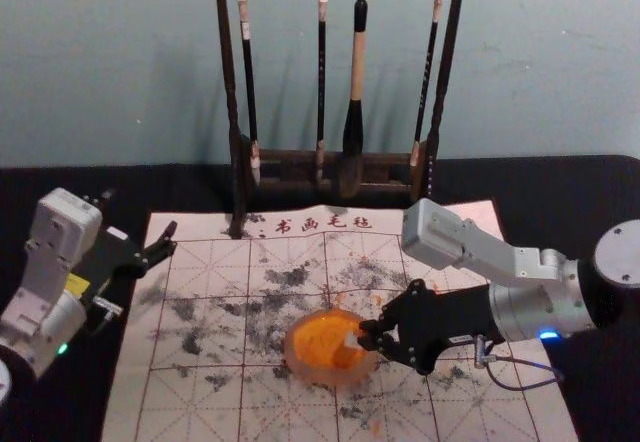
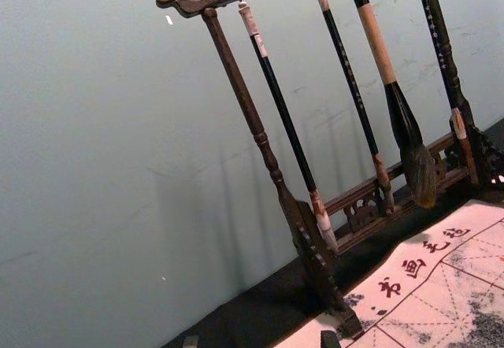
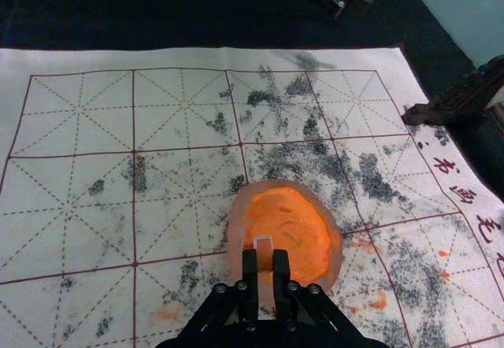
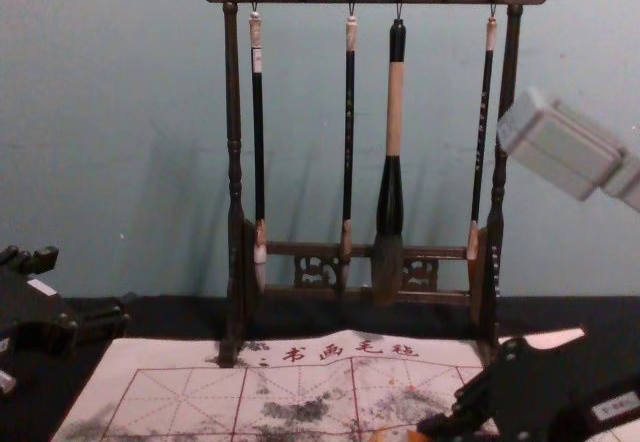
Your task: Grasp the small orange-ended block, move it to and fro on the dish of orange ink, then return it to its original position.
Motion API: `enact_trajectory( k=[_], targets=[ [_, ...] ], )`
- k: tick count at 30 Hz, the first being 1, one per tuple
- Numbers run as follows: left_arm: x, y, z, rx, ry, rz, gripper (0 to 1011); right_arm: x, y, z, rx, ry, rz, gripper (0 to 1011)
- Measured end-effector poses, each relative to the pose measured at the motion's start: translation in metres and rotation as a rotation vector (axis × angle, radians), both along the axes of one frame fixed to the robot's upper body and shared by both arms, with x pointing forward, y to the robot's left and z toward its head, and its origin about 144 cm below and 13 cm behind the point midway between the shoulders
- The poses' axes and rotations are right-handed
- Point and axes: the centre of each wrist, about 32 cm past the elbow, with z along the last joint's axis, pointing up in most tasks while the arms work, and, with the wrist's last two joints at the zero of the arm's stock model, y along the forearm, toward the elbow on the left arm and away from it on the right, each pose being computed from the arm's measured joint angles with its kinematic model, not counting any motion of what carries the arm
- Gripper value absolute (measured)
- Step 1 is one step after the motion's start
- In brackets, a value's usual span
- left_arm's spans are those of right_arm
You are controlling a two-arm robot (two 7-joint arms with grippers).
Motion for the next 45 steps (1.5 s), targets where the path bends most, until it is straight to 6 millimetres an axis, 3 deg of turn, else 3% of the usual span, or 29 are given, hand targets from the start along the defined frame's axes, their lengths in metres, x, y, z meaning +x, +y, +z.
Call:
enact_trajectory(
  k=[21, 45],
  targets=[
    [0.0, 0.0, 0.0, 0.0, 0.0, 0.0, 1001, 0.015, 0.002, 0.001, -0.032, -0.013, -0.061, 80],
    [0.0, 0.0, 0.0, 0.0, 0.0, 0.0, 1001, -0.003, -0.008, 0.008, 0.004, -0.005, -0.038, 80]
  ],
)
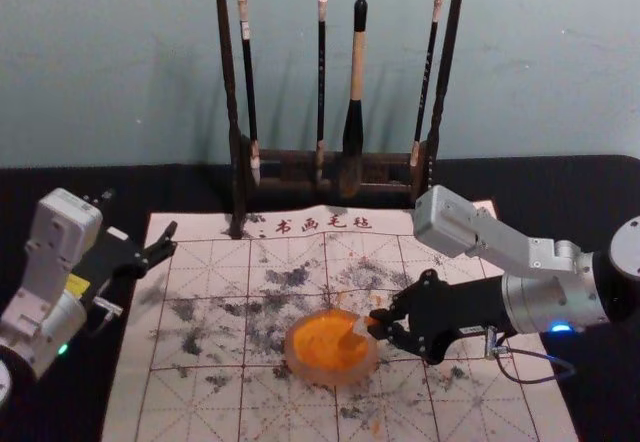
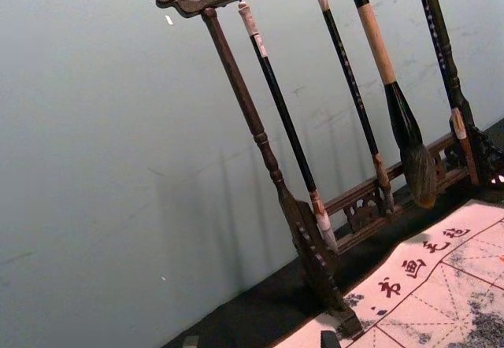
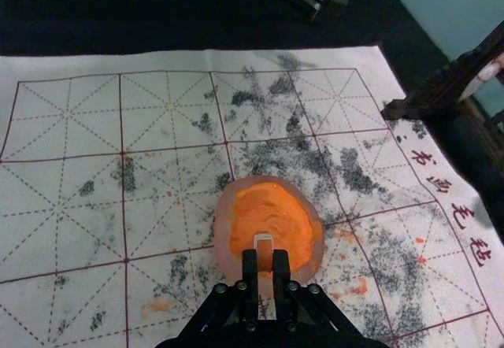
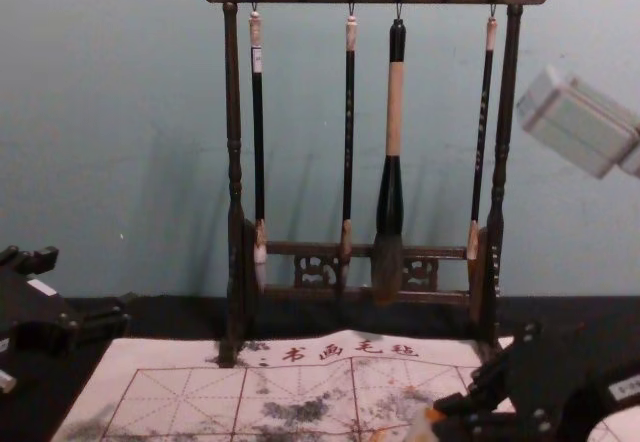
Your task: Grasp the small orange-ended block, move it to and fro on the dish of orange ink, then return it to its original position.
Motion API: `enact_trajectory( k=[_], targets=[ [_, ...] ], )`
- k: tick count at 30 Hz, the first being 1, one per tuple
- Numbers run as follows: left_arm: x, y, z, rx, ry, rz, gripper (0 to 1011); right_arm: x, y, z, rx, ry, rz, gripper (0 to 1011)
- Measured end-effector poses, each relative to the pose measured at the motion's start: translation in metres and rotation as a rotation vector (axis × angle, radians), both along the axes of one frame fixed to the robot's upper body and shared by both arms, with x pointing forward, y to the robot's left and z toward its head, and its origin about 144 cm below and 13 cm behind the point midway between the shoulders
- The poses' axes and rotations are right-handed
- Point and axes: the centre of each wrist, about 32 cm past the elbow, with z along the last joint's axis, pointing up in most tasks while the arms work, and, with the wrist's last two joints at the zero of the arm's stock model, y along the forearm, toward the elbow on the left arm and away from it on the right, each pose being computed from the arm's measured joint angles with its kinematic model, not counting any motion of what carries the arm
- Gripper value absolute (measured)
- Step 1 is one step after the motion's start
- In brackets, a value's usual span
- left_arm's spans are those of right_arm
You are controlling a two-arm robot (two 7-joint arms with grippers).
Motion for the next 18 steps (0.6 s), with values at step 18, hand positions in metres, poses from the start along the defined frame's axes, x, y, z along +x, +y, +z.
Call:
enact_trajectory(
  k=[18],
  targets=[
    [0.0, 0.0, 0.0, 0.0, 0.0, 0.0, 1001, -0.006, -0.012, 0.011, 0.033, -0.035, -0.025, 80]
  ],
)
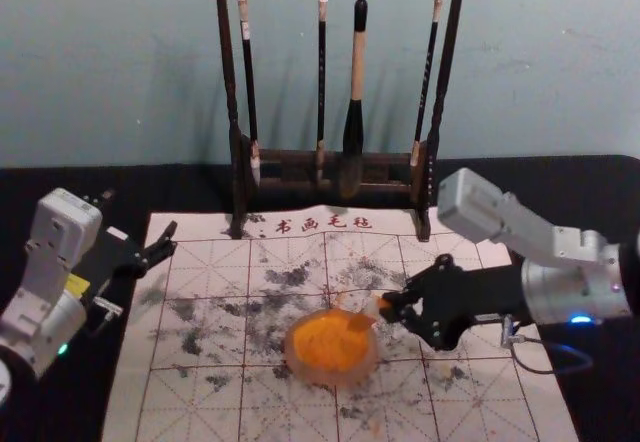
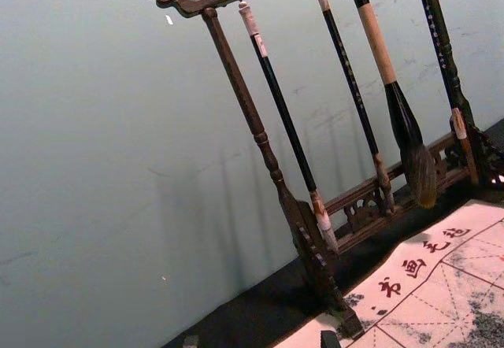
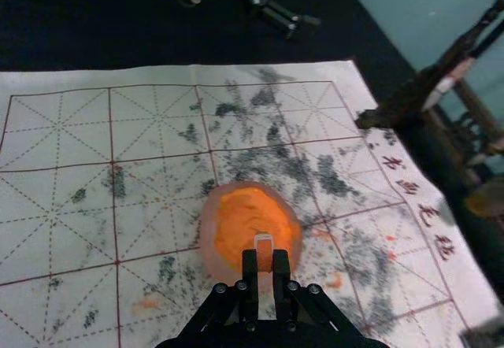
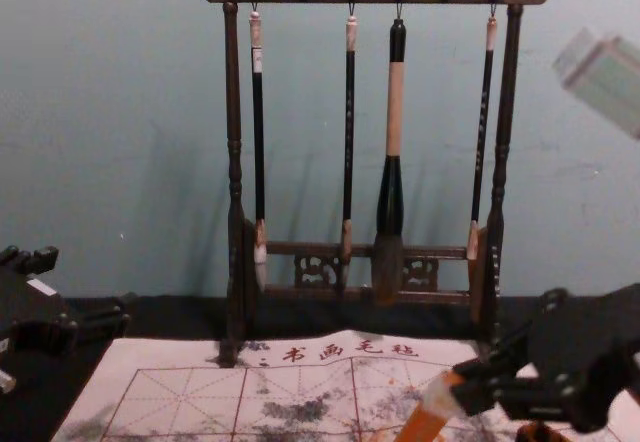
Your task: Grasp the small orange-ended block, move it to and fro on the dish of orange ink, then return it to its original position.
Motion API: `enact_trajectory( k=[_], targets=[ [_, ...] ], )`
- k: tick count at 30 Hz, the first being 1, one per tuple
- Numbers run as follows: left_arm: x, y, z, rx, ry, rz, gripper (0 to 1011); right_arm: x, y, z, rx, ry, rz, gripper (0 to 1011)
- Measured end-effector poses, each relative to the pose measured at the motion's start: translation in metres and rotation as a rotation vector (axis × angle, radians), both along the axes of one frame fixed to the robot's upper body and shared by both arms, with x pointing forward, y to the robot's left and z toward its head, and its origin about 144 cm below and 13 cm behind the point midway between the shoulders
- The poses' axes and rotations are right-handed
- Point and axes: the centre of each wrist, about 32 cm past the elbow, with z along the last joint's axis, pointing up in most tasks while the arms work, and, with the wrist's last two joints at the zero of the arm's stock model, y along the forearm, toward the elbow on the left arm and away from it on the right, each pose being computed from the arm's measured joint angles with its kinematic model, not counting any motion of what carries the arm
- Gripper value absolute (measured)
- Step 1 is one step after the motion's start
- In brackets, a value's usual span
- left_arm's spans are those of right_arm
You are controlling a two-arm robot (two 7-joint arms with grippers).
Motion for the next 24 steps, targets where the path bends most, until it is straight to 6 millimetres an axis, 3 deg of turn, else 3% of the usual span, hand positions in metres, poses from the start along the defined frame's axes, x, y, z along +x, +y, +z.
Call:
enact_trajectory(
  k=[11, 24],
  targets=[
    [0.0, 0.0, 0.0, 0.0, 0.0, 0.0, 1001, -0.014, -0.034, 0.017, 0.042, -0.037, -0.125, 80],
    [0.0, 0.0, 0.0, 0.0, 0.0, 0.0, 1001, -0.032, -0.065, 0.02, 0.031, -0.032, -0.228, 80]
  ],
)
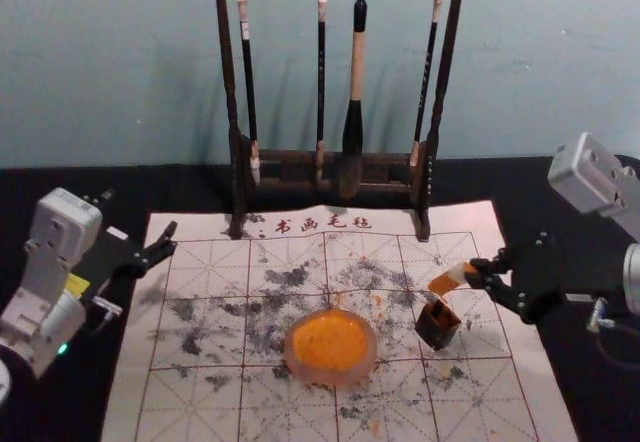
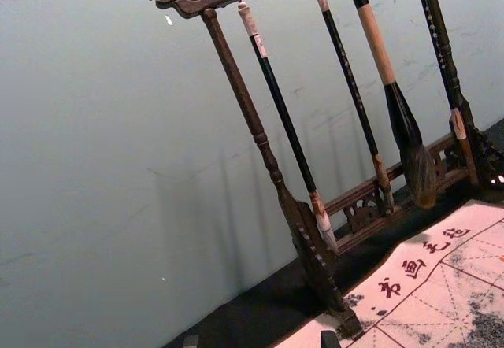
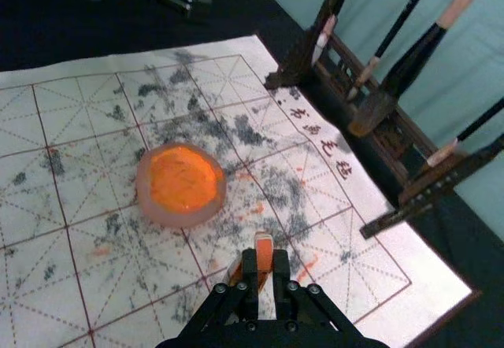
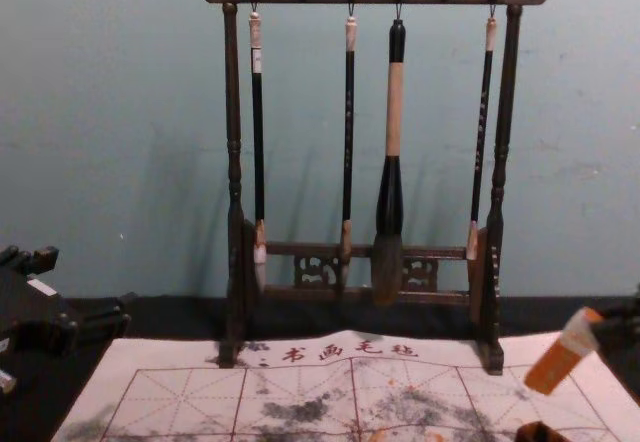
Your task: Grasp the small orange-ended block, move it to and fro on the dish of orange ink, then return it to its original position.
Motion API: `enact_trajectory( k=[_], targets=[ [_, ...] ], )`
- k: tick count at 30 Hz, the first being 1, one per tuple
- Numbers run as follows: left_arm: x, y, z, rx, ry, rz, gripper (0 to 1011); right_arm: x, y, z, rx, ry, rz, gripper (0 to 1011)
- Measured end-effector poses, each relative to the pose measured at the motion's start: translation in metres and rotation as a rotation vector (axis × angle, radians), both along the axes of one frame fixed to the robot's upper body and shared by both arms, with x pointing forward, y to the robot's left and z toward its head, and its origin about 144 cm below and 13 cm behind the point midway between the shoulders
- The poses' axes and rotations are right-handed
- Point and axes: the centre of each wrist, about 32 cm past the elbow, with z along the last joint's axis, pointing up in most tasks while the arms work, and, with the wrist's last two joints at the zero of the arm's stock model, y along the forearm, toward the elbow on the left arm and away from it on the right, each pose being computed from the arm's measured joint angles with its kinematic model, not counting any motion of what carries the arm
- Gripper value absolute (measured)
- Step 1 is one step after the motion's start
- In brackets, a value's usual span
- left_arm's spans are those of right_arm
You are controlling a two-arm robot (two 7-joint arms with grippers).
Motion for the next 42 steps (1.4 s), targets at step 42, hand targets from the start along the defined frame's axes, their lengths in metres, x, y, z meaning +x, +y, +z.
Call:
enact_trajectory(
  k=[42],
  targets=[
    [0.0, 0.0, 0.0, 0.0, 0.0, 0.0, 1001, -0.003, -0.008, -0.023, 0.016, 0.085, -0.046, 80]
  ],
)
